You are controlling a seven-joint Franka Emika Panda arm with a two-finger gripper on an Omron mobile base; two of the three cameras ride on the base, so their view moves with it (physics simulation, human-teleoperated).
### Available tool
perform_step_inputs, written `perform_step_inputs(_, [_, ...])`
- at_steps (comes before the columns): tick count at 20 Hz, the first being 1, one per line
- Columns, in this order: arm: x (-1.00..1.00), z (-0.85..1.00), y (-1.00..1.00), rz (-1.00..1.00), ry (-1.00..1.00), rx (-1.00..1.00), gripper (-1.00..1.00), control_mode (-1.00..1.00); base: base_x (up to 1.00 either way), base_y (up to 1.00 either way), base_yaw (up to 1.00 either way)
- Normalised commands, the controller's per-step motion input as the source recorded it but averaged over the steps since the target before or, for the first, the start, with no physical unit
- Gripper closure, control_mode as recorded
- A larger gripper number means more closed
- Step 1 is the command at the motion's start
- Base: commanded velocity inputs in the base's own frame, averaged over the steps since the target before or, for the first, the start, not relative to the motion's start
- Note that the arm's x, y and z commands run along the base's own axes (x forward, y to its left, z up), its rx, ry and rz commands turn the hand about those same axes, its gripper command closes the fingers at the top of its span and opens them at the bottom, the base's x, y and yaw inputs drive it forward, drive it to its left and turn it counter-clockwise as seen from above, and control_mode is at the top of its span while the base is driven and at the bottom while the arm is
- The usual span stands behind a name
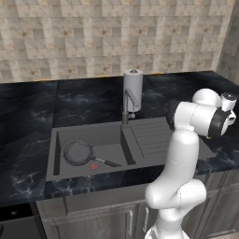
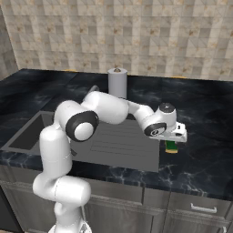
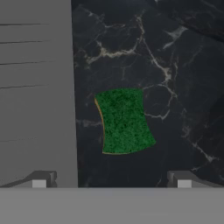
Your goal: Pick the pan and sponge and place them into the sink. Then turn on the water.
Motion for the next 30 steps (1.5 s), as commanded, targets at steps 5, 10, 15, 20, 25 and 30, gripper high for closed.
perform_step_inputs(5, [0.2, -0.15, -0.26, 0.05, 0.02, 0.0, -1.0, -1.0, 0.0, 0.0, 0.0])
perform_step_inputs(10, [0.24, -0.22, -0.08, 0.04, 0.06, 0.01, -1.0, -1.0, 0.0, 0.0, 0.0])
perform_step_inputs(15, [0.25, -0.23, 0.0, 0.02, 0.08, 0.0, -1.0, -1.0, 0.0, 0.0, 0.0])
perform_step_inputs(20, [0.23, -0.17, 0.0, 0.01, 0.07, 0.0, -1.0, -1.0, 0.0, 0.0, 0.0])
perform_step_inputs(25, [0.24, -0.21, 0.0, 0.0, 0.07, 0.0, -1.0, -1.0, 0.0, 0.0, 0.0])
perform_step_inputs(30, [0.14, -0.26, 0.0, 0.0, 0.05, 0.0, -1.0, -1.0, 0.0, 0.0, 0.0])
